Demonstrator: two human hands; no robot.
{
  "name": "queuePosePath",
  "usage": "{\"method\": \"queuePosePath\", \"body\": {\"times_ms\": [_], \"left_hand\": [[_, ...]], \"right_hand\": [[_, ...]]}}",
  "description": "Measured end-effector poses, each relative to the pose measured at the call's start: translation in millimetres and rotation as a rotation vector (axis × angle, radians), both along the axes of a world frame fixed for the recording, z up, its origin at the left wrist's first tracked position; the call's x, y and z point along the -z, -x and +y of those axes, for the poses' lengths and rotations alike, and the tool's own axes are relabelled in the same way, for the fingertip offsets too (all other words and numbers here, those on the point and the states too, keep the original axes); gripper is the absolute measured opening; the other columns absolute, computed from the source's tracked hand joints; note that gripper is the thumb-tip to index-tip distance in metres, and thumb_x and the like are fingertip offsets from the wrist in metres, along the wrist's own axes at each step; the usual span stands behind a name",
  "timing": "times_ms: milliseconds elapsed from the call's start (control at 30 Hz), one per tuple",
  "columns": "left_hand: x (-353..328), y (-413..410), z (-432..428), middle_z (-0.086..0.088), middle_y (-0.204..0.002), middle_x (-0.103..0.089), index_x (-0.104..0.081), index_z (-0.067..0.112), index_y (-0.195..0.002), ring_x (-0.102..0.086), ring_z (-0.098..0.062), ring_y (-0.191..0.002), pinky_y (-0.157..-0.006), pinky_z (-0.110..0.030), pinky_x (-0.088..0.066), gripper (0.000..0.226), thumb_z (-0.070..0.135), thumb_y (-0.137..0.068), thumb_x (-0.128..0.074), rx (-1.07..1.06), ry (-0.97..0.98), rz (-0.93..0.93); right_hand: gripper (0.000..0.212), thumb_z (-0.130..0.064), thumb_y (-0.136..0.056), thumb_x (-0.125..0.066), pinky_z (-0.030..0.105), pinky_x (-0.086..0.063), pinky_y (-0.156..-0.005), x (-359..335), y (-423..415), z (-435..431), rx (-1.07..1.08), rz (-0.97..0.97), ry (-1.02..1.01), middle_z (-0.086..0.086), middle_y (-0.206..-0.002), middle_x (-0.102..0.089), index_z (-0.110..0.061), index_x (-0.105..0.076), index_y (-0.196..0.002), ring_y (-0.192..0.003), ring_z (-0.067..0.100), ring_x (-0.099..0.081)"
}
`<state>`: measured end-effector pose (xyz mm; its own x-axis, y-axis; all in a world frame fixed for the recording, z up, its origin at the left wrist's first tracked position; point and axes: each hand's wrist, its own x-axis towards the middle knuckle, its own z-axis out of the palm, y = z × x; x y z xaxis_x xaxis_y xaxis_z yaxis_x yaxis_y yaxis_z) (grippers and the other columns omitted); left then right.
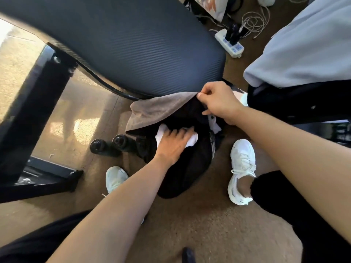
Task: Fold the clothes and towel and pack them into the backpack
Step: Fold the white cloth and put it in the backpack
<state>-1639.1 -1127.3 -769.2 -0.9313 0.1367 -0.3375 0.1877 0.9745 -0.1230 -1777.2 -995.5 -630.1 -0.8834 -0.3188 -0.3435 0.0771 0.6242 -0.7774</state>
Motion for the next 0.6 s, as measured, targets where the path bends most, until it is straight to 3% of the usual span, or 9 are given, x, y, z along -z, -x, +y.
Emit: {"method": "queuePosePath", "body": {"times_ms": [100, 200, 400, 500, 600], "left_hand": [[29.7, 18.9, -2.3, -0.002, -0.114, -0.069, -0.060, 0.017, -0.134, -0.066, -0.025, -0.092, -0.084, -0.040, -0.051, 0.051, 0.021, -0.083, -0.059, 0.071, 0.089, 0.071], [55.7, 28.4, -0.6, 0.001, -0.106, -0.070, -0.065, 0.023, -0.125, -0.067, -0.022, -0.092, -0.083, -0.036, -0.051, 0.047, 0.023, -0.086, -0.039, -0.023, 0.066, 0.052], [79.5, 46.0, -13.5, -0.004, -0.128, -0.062, -0.046, 0.025, -0.139, -0.060, -0.029, -0.116, -0.096, -0.042, -0.043, 0.040, 0.025, -0.099, -0.048, -0.261, 0.037, -0.025], [79.6, 49.1, -26.5, -0.004, -0.120, -0.069, -0.053, 0.030, -0.135, -0.066, -0.031, -0.109, -0.085, -0.041, -0.052, 0.047, 0.036, -0.090, -0.060, -0.388, -0.115, -0.015], [80.6, 48.2, -36.1, -0.005, -0.126, -0.069, -0.058, 0.031, -0.133, -0.065, -0.031, -0.117, -0.098, -0.042, -0.053, 0.056, 0.053, -0.082, -0.062, -0.390, -0.275, -0.146]], "right_hand": [[0.016, -0.015, -0.097, -0.064, 0.043, -0.064, -0.066, 3.3, 3.7, -1.0, -0.009, -0.021, 0.006, 0.006, -0.073, -0.057, -0.003, -0.066, -0.087, -0.071, 0.018, -0.062], [0.018, -0.015, -0.097, -0.064, 0.042, -0.064, -0.065, 4.5, 6.8, -1.0, -0.032, -0.013, 0.013, 0.006, -0.071, -0.057, -0.005, -0.064, -0.081, -0.066, 0.016, -0.061], [0.021, -0.015, -0.098, -0.063, 0.038, -0.064, -0.064, 4.4, 11.8, 1.8, -0.029, 0.032, 0.039, 0.005, -0.069, -0.054, 0.002, -0.063, -0.086, -0.060, 0.011, -0.057], [0.023, -0.016, -0.099, -0.062, 0.039, -0.064, -0.066, 3.6, 11.4, 0.7, -0.030, 0.037, 0.042, 0.007, -0.072, -0.055, 0.006, -0.063, -0.091, -0.063, 0.011, -0.060], [0.023, -0.016, -0.100, -0.061, 0.039, -0.064, -0.067, 3.3, 11.1, -0.3, -0.022, 0.034, 0.044, 0.007, -0.076, -0.055, 0.006, -0.063, -0.093, -0.069, 0.014, -0.061]]}}
